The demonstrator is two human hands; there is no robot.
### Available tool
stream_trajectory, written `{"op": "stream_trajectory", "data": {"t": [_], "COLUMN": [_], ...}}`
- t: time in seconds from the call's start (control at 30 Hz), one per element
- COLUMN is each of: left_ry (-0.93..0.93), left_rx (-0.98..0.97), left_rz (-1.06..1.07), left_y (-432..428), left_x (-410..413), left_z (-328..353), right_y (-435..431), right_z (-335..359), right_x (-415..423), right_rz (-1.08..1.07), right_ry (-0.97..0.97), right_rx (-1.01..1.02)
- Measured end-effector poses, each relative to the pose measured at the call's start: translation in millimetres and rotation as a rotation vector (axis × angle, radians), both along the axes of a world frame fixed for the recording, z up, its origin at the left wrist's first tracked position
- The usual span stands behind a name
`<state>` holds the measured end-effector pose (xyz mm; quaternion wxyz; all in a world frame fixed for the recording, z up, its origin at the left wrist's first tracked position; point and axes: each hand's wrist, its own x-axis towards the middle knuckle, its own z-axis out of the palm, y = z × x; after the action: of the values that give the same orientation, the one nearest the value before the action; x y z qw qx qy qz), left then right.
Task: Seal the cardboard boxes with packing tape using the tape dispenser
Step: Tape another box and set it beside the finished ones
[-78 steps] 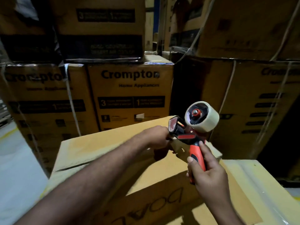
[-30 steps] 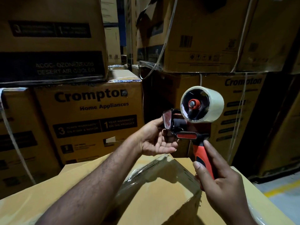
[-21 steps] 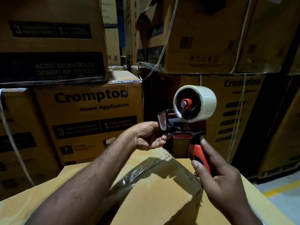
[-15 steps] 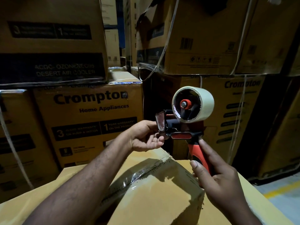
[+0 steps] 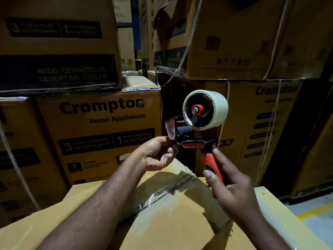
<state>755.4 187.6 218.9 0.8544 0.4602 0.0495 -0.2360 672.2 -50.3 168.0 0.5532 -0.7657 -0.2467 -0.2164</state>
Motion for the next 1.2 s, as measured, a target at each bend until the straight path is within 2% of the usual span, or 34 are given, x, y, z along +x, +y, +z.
{"op": "stream_trajectory", "data": {"t": [0.13,0.3,0.43,0.6,0.8,0.97,1.07,1.2], "left_ry": [0.001,-0.052,-0.026,0.035,0.020,-0.081,-0.194,-0.223], "left_rx": [0.379,0.703,0.811,0.717,0.838,1.100,1.351,1.535], "left_rz": [-0.015,-0.103,-0.125,-0.105,0.043,-0.011,0.070,0.152], "left_y": [23,32,33,37,30,25,16,17], "left_x": [13,41,61,76,93,95,98,102], "left_z": [11,17,9,-10,-28,-27,-26,-35], "right_y": [-4,-8,-7,-7,5,12,15,16], "right_z": [-1,-3,-12,-21,-22,-27,-28,-27], "right_x": [9,28,41,51,66,63,62,57], "right_rz": [0.028,-0.002,-0.044,-0.035,-0.077,-0.116,-0.161,-0.196], "right_ry": [-0.001,-0.006,0.069,0.153,0.213,0.209,0.218,0.221], "right_rx": [-0.114,-0.254,-0.307,-0.327,-0.418,-0.479,-0.475,-0.481]}}
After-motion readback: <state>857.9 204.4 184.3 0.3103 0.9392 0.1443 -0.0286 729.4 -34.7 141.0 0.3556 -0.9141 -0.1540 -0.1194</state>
